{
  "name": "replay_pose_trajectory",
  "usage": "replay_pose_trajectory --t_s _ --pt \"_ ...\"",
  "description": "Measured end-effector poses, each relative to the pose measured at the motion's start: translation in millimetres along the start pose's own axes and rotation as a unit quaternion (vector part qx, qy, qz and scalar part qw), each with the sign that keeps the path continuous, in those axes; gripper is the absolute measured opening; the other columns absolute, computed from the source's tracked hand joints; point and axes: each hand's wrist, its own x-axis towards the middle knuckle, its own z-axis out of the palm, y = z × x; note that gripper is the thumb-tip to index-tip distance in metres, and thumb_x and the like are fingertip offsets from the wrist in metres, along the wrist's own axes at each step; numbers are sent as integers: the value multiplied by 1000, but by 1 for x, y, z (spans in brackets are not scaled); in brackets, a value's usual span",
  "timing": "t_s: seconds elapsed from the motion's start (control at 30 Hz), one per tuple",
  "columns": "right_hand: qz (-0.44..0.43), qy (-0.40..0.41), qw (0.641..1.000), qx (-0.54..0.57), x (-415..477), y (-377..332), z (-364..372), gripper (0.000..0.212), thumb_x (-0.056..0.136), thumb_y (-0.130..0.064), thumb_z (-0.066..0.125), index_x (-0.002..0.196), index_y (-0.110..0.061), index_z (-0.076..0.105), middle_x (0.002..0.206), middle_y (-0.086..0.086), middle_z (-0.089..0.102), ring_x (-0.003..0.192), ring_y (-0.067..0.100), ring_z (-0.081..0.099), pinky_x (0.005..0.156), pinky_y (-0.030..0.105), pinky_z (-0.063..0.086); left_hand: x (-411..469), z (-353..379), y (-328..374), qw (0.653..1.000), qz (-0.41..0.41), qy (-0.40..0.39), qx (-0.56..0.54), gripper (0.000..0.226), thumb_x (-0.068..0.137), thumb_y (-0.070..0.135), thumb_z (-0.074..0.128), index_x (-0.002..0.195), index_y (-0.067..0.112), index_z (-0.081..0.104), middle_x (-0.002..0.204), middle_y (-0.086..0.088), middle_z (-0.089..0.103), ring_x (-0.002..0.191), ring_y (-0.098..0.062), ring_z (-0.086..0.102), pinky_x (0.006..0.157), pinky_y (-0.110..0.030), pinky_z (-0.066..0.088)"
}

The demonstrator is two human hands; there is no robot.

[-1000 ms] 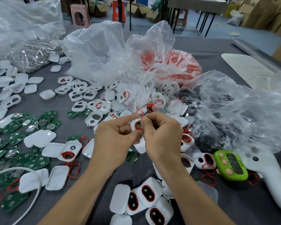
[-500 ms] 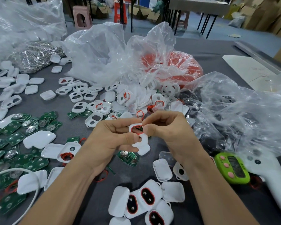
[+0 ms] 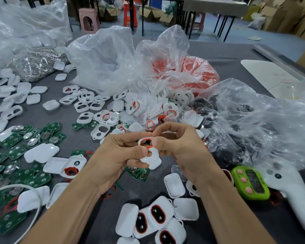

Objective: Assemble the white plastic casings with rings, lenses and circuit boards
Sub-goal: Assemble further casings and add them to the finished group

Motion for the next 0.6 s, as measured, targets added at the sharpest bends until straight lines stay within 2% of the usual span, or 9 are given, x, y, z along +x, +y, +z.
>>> replay_pose_trajectory --t_s 0.23,0.37,0.5,0.6 --pt "-2 9 1000 -14 2 6 -2 12 73 1 78 73 -11 73 68 14 66 60 24 53 56 28 50 1 1 -1 999 8 2 37 38 74 6 74 112 9 79 103 -27 75 88 -34 76 64 -33 64" --pt "1 28 999 -23 5 10 0 4 73 -7 75 74 -10 72 68 16 66 58 24 54 58 33 52 4 2 -3 999 19 19 41 35 78 7 71 112 10 78 100 -23 77 84 -26 76 63 -29 63" --pt "-25 44 993 -110 5 12 1 5 74 -11 74 78 -14 72 74 9 72 68 17 62 69 41 55 9 1 -6 996 23 46 68 29 87 1 68 112 11 77 98 -24 76 82 -23 74 64 -30 63" --pt "-52 64 984 -156 5 11 0 10 70 -12 77 79 -16 74 81 23 69 70 22 59 71 50 54 11 0 -8 995 28 50 77 28 91 -3 66 114 10 77 96 -24 76 77 -20 73 64 -28 62"
